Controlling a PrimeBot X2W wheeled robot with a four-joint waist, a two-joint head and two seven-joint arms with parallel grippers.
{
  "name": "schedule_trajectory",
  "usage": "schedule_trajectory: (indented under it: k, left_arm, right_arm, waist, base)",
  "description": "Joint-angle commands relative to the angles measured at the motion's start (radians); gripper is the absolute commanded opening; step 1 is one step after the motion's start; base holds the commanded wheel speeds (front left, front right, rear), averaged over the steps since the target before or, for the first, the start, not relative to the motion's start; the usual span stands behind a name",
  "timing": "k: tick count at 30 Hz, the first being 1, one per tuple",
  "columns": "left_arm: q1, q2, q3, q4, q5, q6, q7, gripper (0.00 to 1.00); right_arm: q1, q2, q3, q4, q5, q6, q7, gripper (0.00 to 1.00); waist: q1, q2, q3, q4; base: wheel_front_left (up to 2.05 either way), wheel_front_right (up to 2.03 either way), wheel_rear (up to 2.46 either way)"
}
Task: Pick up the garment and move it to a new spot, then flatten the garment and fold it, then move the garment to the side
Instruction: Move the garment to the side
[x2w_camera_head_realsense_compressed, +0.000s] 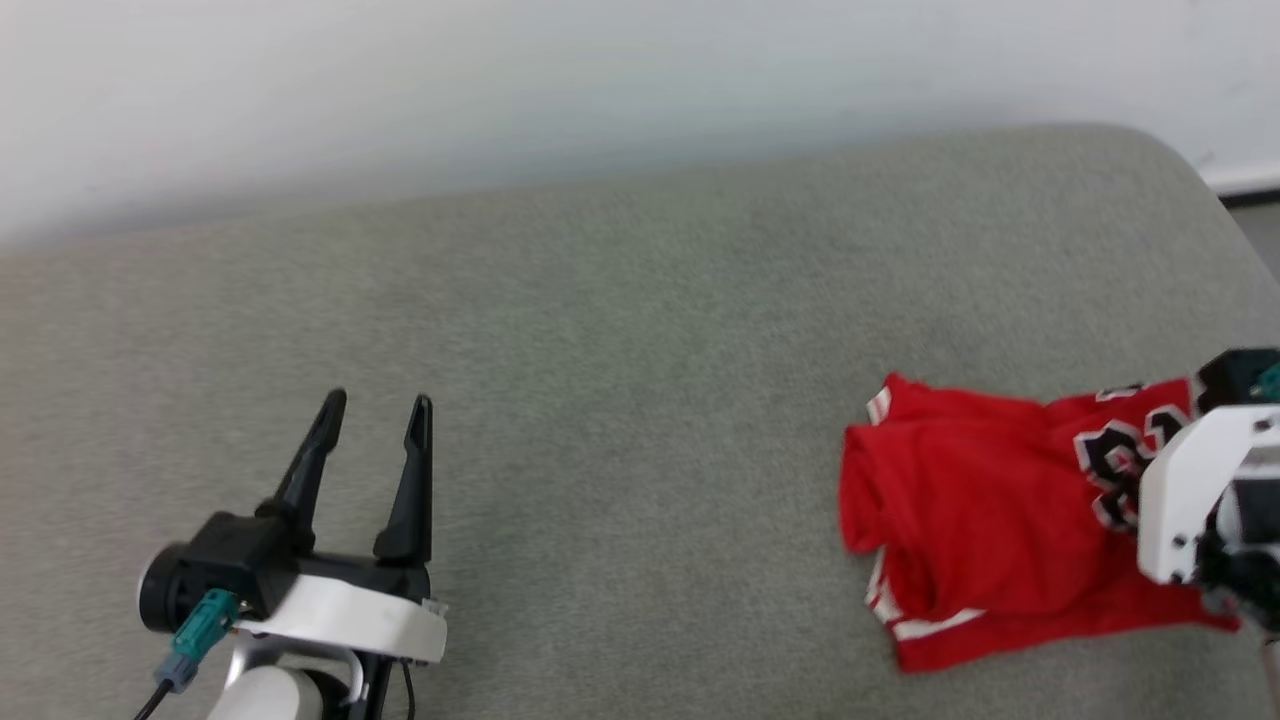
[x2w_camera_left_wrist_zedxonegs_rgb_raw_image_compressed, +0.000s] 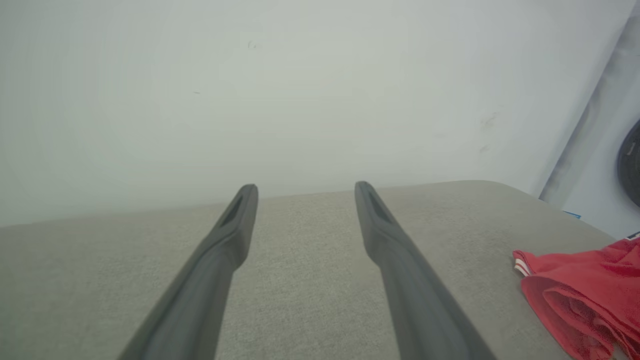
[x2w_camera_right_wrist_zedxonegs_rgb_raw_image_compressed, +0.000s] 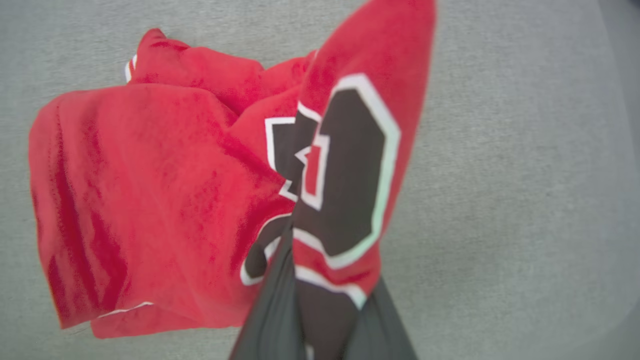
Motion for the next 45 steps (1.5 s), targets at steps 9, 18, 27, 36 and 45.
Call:
schedule_trajectory:
  k: [9,18,27,36,45]
  left_arm:
    - [-0.174,0.055,-0.016,-0.070,0.048,-0.050,0.030,1.00]
    - [-0.326,0.090,-0.029,-0.131,0.083,-0.090,0.064,1.00]
    - [-0.352,0.081,-0.047,-0.093,0.076,-0.104,0.052,1.00]
    - [-0.245,0.028,-0.043,0.004,0.042,-0.077,0.012,1.00]
    - [-0.083,-0.026,-0.009,0.075,0.007,-0.033,-0.001,1.00]
  right_arm:
    - [-0.177,-0.080,-0.155,0.042,-0.133,-0.001,-0.123,0.00]
    - [-0.309,-0.049,-0.354,0.065,-0.275,-0.001,-0.320,0.48]
    - [-0.355,0.000,-0.496,0.123,-0.478,-0.001,-0.551,1.00]
    - [-0.246,0.072,-0.519,0.026,-0.522,-0.001,-0.658,1.00]
    - [0.006,0.167,-0.363,-0.114,-0.415,-0.001,-0.724,1.00]
  waist:
    - [-0.0001,-0.0001,0.313,-0.121]
    - [-0.0001,-0.0001,0.507,-0.101]
    - [-0.0001,-0.0001,0.503,-0.081]
    - [-0.0001,-0.0001,0.304,-0.029]
    - [-0.0001,-0.0001,0.080,0.042]
  base:
    - [0.00,0.00,0.00]
    - [0.00,0.00,0.00]
    - [0.00,0.00,0.00]
    - [0.00,0.00,0.00]
    - [0.00,0.00,0.00]
